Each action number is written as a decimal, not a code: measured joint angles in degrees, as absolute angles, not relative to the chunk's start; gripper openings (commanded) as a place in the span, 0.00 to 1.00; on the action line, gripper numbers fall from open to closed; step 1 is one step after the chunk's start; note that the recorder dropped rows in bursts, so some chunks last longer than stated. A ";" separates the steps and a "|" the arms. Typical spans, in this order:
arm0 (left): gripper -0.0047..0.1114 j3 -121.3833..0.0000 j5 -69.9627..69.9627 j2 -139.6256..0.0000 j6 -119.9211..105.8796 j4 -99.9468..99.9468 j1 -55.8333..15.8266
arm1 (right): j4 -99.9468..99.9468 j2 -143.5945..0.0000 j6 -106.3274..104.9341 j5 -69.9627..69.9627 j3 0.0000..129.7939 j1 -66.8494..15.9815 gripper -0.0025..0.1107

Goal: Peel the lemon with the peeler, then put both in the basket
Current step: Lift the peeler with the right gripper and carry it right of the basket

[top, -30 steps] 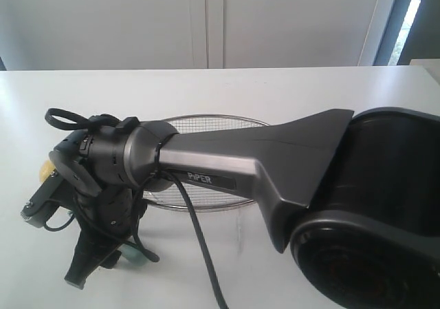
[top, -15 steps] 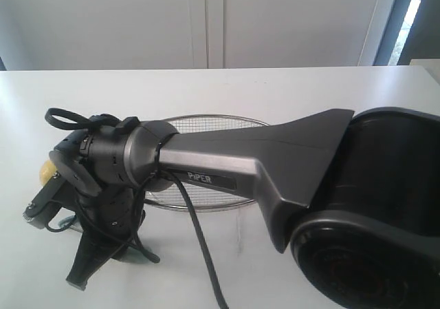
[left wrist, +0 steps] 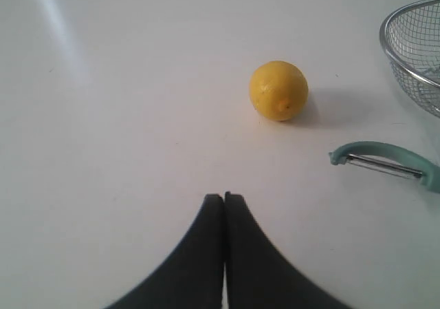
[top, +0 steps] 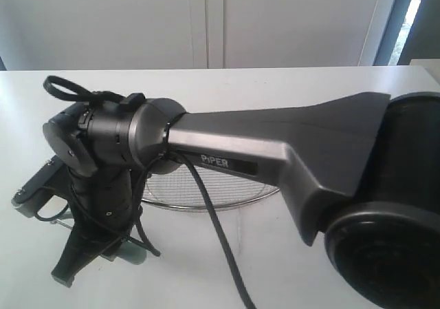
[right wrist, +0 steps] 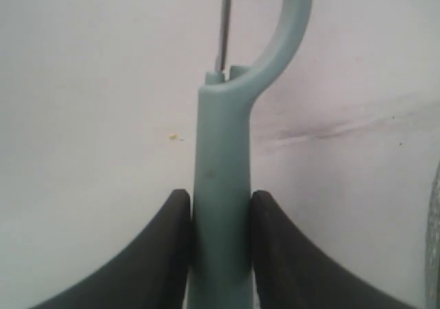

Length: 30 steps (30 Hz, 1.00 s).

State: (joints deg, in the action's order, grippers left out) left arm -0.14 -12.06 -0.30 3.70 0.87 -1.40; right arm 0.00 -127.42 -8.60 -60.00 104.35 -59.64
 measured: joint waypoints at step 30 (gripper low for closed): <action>0.04 -0.14 -12.06 -0.30 3.70 0.87 -1.40 | 2.97 -117.75 -8.60 -69.70 104.35 -58.81 0.02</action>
State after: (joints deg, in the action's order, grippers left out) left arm -0.14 -12.06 -0.30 3.70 0.87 -1.40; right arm 2.97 -117.75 -8.60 -69.70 104.35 -58.81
